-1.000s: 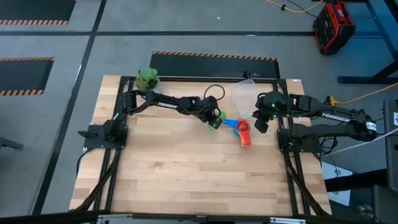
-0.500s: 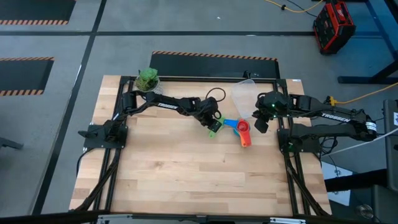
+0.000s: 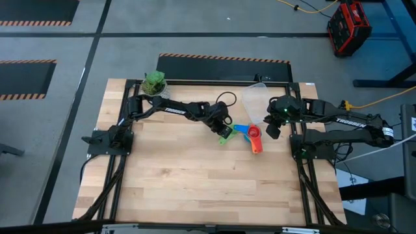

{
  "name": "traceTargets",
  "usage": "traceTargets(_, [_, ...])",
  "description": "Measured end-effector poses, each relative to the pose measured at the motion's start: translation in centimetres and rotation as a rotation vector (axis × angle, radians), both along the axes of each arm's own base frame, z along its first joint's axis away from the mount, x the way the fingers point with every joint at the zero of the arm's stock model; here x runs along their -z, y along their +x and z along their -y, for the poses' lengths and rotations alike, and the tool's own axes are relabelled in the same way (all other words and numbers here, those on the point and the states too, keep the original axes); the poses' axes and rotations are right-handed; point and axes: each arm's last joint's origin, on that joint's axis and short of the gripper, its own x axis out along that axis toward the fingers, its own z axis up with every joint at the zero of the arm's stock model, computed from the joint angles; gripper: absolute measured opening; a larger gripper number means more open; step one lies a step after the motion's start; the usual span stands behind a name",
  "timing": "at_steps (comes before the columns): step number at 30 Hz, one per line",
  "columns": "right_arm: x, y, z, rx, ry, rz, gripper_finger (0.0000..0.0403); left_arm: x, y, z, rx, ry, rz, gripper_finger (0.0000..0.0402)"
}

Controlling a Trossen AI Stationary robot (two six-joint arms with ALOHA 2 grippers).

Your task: Nest measuring cups in basket

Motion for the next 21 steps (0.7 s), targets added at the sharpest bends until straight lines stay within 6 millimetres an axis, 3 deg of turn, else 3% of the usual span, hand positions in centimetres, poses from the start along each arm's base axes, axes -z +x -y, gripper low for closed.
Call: traceTargets(21, [0.0,0.0,0.0,-0.002,-0.001,-0.001,0.0062,-0.9,-0.5,-1.2,-0.059,-0.003,-0.001,0.0001])
